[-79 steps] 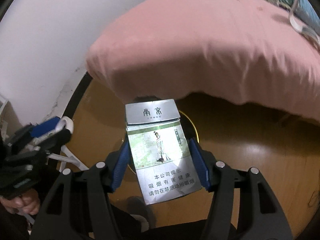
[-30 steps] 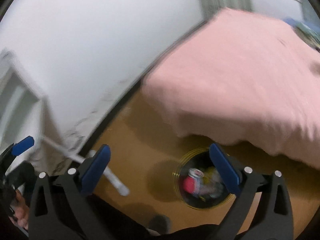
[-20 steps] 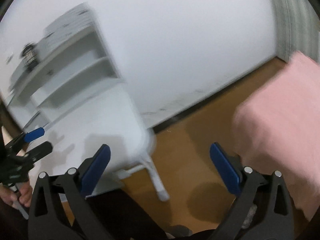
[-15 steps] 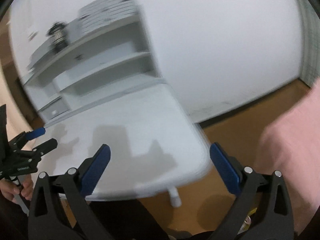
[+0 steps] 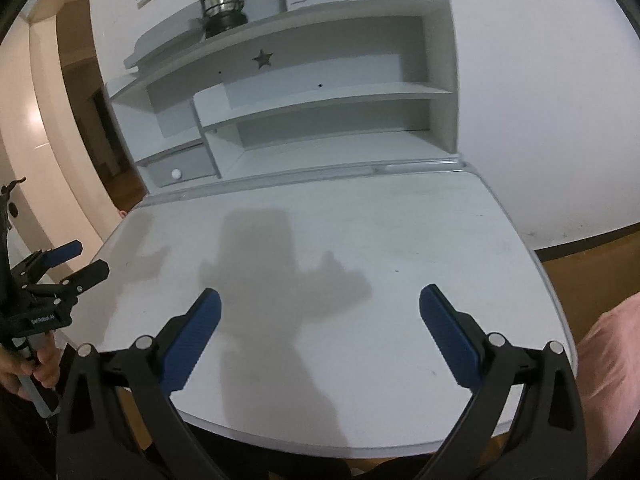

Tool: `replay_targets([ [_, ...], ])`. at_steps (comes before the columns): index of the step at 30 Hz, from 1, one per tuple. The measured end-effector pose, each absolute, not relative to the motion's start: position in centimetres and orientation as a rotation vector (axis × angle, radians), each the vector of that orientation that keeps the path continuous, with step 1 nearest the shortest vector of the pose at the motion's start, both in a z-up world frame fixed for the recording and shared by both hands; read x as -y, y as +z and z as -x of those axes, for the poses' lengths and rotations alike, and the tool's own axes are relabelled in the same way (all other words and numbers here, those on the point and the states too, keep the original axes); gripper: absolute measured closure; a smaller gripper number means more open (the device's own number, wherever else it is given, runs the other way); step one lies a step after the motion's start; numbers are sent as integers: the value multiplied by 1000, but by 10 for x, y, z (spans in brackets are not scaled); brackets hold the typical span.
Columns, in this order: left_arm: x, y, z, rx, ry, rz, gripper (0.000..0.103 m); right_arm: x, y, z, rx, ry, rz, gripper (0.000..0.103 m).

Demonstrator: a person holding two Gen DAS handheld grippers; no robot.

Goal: Collect trash

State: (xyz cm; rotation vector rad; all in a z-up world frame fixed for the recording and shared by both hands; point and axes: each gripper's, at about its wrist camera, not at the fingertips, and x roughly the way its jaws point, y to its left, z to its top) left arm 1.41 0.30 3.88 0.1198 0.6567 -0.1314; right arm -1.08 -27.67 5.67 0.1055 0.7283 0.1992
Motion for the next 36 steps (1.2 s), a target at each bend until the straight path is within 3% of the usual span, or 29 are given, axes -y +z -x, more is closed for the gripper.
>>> replay_targets([
  [36, -2, 28, -22, -677, -131, -112, 6, 284, 54, 17, -733, 167, -110, 7],
])
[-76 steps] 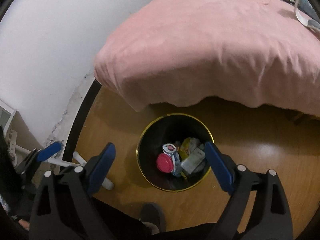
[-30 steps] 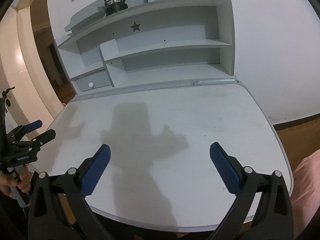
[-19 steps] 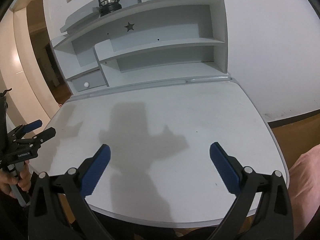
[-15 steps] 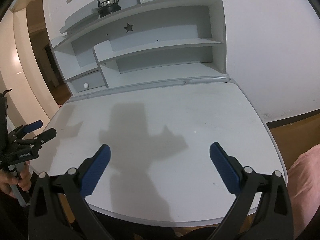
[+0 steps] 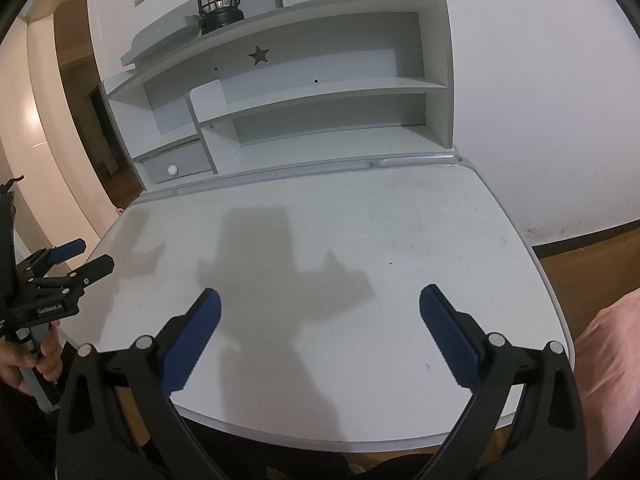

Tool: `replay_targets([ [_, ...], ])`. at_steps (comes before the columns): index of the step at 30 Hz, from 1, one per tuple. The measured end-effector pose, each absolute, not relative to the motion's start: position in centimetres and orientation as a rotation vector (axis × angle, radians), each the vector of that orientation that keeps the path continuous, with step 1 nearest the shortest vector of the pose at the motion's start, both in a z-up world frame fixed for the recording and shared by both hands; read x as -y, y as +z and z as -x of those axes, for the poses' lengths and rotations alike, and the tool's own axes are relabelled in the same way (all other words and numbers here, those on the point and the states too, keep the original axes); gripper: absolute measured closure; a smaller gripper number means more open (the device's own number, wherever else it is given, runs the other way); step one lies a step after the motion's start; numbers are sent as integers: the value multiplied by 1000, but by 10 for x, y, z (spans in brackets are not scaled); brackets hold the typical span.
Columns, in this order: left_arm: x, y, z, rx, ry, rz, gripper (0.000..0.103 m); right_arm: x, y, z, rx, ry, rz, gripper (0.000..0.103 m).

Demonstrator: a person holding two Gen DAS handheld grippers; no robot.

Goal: Collect trash

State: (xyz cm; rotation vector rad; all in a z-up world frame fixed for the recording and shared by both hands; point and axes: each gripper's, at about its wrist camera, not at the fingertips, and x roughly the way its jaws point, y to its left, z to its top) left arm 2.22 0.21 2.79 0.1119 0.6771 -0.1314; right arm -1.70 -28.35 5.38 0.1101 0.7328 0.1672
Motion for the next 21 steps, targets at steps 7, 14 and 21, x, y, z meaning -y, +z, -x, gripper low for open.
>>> replay_targets([
  [7, -2, 28, -22, -675, -130, -111, 6, 284, 54, 19, -731, 170, -108, 7],
  [14, -2, 29, -20, -670, -129, -108, 6, 284, 53, 19, -730, 170, -108, 7],
  [21, -2, 30, -19, -670, -130, -109, 6, 286, 53, 19, -728, 172, -108, 7],
])
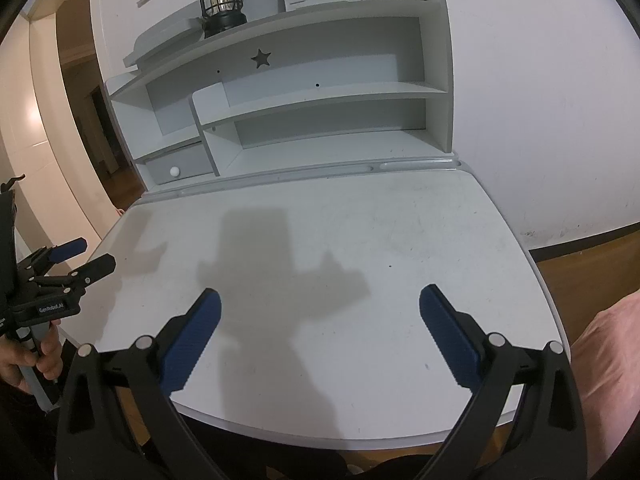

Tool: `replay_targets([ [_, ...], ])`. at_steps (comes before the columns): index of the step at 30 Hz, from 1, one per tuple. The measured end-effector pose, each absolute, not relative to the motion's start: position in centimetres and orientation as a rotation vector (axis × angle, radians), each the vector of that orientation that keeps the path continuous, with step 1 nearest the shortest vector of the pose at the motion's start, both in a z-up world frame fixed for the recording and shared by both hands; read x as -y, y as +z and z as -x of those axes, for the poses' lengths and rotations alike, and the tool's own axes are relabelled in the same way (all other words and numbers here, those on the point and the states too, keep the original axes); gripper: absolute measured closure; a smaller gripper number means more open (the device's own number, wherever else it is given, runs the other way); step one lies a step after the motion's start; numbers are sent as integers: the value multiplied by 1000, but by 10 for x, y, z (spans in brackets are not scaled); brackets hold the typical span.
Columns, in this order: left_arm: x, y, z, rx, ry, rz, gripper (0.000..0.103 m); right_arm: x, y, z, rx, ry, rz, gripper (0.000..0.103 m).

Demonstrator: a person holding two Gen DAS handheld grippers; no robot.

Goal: Collect trash

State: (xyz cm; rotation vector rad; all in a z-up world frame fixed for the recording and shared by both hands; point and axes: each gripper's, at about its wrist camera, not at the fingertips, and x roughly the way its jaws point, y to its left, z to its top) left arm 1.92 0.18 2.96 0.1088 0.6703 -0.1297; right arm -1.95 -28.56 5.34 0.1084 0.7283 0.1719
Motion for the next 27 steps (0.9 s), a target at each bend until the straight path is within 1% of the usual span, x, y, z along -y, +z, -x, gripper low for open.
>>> replay_targets([
  [20, -2, 30, -21, -693, -122, -94, 6, 288, 53, 21, -727, 177, -104, 7],
  [27, -1, 30, -17, -671, -117, -114, 7, 289, 53, 20, -728, 178, -105, 7],
])
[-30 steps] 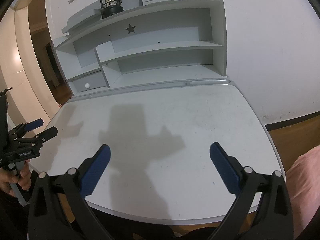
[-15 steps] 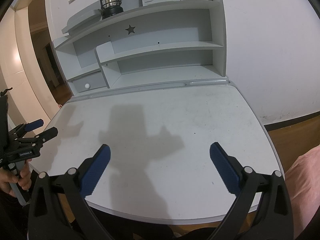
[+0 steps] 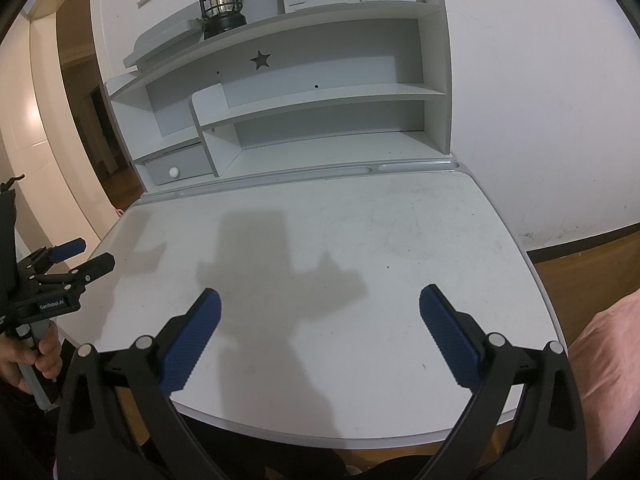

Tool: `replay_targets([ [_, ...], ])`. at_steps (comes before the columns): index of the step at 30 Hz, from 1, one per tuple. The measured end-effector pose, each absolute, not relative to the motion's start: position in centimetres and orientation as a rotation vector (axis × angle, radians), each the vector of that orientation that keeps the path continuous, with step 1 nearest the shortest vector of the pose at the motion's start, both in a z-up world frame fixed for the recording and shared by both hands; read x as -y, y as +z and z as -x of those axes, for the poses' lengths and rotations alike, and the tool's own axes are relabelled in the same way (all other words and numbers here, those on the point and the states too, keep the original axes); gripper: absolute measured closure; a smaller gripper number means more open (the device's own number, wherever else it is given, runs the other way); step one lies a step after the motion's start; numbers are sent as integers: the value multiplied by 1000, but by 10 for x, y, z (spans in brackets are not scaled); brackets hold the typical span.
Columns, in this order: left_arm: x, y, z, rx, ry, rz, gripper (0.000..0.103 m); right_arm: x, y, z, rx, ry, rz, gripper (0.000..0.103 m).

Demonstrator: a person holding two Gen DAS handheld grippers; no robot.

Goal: Collect trash

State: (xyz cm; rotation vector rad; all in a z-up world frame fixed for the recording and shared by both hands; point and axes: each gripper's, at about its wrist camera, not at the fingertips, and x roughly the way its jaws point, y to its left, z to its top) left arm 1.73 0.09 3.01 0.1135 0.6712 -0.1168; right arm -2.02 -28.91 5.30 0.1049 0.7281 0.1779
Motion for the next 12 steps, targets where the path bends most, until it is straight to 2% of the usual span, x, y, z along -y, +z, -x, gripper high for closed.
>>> replay_targets([
  [12, -2, 31, -21, -685, -125, -107, 6, 291, 52, 19, -731, 181, -102, 7],
])
